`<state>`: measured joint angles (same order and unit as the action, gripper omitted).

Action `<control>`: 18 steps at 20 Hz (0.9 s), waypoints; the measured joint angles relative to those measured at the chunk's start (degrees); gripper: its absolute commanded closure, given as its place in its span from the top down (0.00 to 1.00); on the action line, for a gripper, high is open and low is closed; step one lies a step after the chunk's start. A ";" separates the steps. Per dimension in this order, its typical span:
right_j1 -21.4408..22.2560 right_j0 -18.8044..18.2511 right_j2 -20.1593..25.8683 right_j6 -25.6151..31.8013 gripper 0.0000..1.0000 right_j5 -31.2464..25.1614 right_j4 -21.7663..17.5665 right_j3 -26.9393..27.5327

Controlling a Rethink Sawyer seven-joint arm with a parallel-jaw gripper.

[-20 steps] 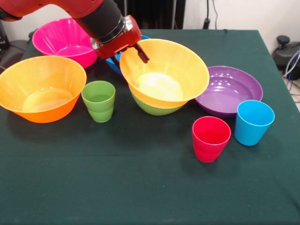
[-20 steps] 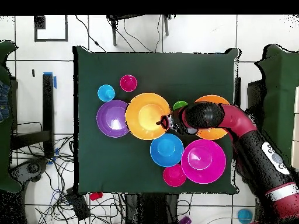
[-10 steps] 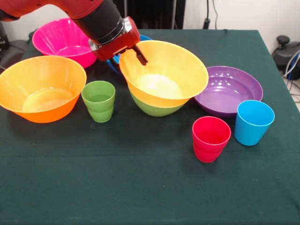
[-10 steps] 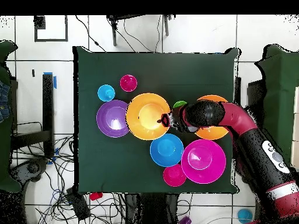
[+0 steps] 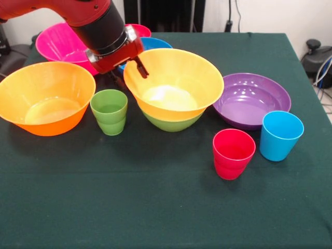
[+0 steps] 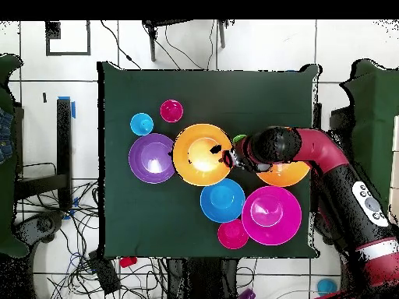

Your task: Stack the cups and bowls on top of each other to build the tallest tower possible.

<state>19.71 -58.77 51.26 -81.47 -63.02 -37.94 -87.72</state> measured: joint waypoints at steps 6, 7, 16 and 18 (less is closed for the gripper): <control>1.91 0.41 -0.30 1.59 1.00 -3.14 -0.65 0.21; 2.31 0.47 -0.35 1.59 1.00 -3.52 -0.68 0.22; 5.55 1.39 -0.56 1.59 1.00 -4.66 -0.86 0.46; 6.26 1.47 -0.56 1.59 1.00 -4.90 -0.86 0.45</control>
<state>25.97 -57.31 50.69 -79.88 -67.92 -38.80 -87.27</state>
